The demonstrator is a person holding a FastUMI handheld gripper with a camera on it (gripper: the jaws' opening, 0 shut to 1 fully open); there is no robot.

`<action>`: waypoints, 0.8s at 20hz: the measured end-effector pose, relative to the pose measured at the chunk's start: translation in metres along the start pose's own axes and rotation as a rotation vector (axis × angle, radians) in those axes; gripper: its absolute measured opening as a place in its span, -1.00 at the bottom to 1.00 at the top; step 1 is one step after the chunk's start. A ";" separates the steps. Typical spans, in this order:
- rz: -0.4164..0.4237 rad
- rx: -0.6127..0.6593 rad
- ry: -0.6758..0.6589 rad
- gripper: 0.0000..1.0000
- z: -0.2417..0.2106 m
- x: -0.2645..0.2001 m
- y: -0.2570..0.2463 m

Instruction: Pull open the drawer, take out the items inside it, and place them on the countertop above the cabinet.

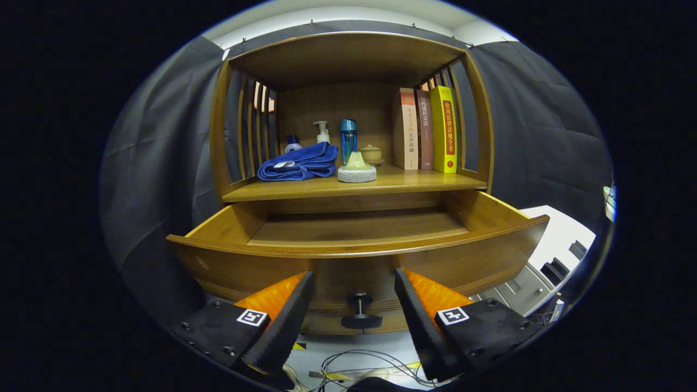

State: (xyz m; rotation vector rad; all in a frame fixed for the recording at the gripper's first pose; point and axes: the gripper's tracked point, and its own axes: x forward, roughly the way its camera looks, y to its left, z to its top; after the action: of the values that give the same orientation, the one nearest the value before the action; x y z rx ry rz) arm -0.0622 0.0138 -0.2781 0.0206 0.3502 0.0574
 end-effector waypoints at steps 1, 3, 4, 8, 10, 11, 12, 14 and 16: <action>0.003 -0.001 -0.010 0.96 0.005 0.006 0.000; 0.004 -0.012 -0.022 0.95 0.012 0.018 0.000; 0.003 -0.015 -0.021 0.95 0.013 0.023 -0.001; 0.000 -0.014 -0.021 0.96 0.017 0.048 0.000; -0.001 -0.012 -0.020 0.96 0.019 0.061 0.000; -0.001 -0.011 -0.020 0.96 0.019 0.067 0.000; -0.001 -0.013 -0.021 0.96 0.020 0.073 0.000; -0.002 -0.013 -0.023 0.96 0.021 0.084 0.001; -0.002 -0.013 -0.022 0.96 0.023 0.095 0.000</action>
State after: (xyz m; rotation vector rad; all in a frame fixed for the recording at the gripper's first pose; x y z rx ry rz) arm 0.0343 0.0197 -0.2888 0.0084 0.3278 0.0573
